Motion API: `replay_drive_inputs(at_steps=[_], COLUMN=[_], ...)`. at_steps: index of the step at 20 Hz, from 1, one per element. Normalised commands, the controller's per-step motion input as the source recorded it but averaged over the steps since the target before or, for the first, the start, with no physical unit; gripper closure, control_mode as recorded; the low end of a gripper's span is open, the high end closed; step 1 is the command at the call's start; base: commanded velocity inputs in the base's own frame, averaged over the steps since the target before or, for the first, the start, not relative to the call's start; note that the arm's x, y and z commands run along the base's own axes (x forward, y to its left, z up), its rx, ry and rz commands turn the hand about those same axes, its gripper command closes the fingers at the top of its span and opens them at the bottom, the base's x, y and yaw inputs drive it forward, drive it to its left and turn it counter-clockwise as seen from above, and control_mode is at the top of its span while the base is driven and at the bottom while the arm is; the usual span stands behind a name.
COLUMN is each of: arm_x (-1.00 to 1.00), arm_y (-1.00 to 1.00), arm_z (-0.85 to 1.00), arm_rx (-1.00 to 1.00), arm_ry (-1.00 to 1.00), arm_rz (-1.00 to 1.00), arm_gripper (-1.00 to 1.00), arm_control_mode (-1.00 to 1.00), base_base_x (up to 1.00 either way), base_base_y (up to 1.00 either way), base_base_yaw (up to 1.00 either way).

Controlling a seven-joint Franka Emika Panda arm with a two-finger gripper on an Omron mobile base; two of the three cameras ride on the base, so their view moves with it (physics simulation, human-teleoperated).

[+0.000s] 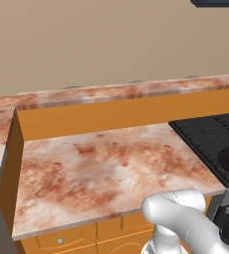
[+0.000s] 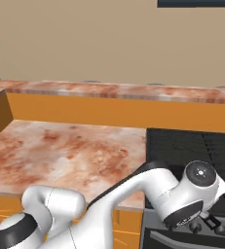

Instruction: Pick the pan from the cabinet and place it on the stove. Then turn on the stove burner for the pan.

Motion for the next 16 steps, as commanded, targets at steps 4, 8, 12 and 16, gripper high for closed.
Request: replay_drive_inputs(at_steps=[4, 8, 12, 16], arm_x=[0.11, 0.20, 0.27, 0.31], arm_y=[-0.03, -0.03, -0.12, -0.17], arm_z=[-0.10, -0.12, -0.10, -0.14], arm_rx=[0.00, 0.00, 0.00, 0.00], arm_ry=[0.15, 0.15, 0.09, 0.06], arm_rz=[-0.01, -0.03, -0.04, -0.04], arm_gripper=[1.00, 1.00, 1.00, 1.00], arm_control_mode=[-1.00, -1.00, -1.00, -1.00], base_base_x=[0.00, 0.00, 0.00, 0.00], base_base_y=[0.00, 0.00, 0.00, 0.00], base_base_yaw=[0.00, 0.00, 0.00, 0.00])
